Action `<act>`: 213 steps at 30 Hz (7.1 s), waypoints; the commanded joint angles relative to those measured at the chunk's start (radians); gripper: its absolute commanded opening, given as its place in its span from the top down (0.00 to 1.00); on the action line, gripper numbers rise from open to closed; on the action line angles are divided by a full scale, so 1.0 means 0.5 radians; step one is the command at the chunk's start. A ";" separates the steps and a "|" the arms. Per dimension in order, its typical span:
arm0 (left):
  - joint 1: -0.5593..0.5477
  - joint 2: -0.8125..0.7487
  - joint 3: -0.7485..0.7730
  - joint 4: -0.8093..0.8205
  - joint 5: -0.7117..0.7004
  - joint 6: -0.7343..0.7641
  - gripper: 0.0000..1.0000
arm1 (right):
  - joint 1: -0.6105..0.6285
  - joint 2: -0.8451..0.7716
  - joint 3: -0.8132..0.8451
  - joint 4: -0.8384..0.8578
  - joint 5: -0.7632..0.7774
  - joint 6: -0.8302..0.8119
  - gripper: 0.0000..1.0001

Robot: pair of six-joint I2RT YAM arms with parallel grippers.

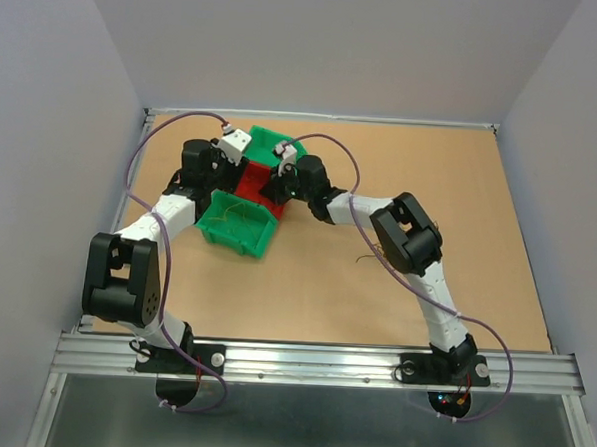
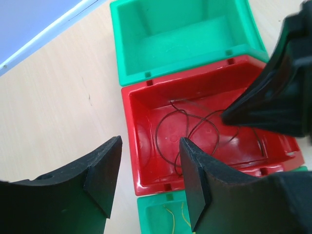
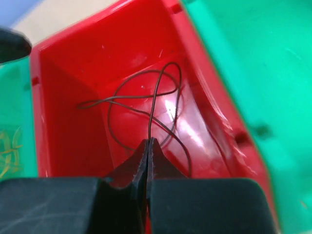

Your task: Untangle the cables

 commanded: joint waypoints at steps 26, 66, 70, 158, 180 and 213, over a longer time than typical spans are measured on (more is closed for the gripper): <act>0.092 -0.477 -0.359 0.691 -0.186 -0.195 0.22 | 0.148 -1.391 -1.505 0.690 0.511 -0.117 0.23; -1.181 -0.500 -0.507 0.836 0.142 -0.088 0.04 | -0.334 -2.475 -1.899 -1.078 2.021 0.773 0.32; -1.181 -0.533 -0.546 0.861 0.117 -0.066 0.04 | -0.349 -2.288 -1.850 -1.007 1.935 0.742 0.33; 0.287 -0.644 -0.249 1.259 1.207 -1.666 1.00 | -0.720 -2.702 -2.401 -0.310 2.395 1.055 0.99; -0.147 -0.608 0.008 0.419 0.921 -0.779 1.00 | -0.748 -2.978 -2.359 -0.369 1.392 0.674 0.31; -0.239 -0.760 -0.184 0.164 1.169 -0.241 1.00 | -0.748 -3.086 -2.445 -0.212 1.171 0.567 0.11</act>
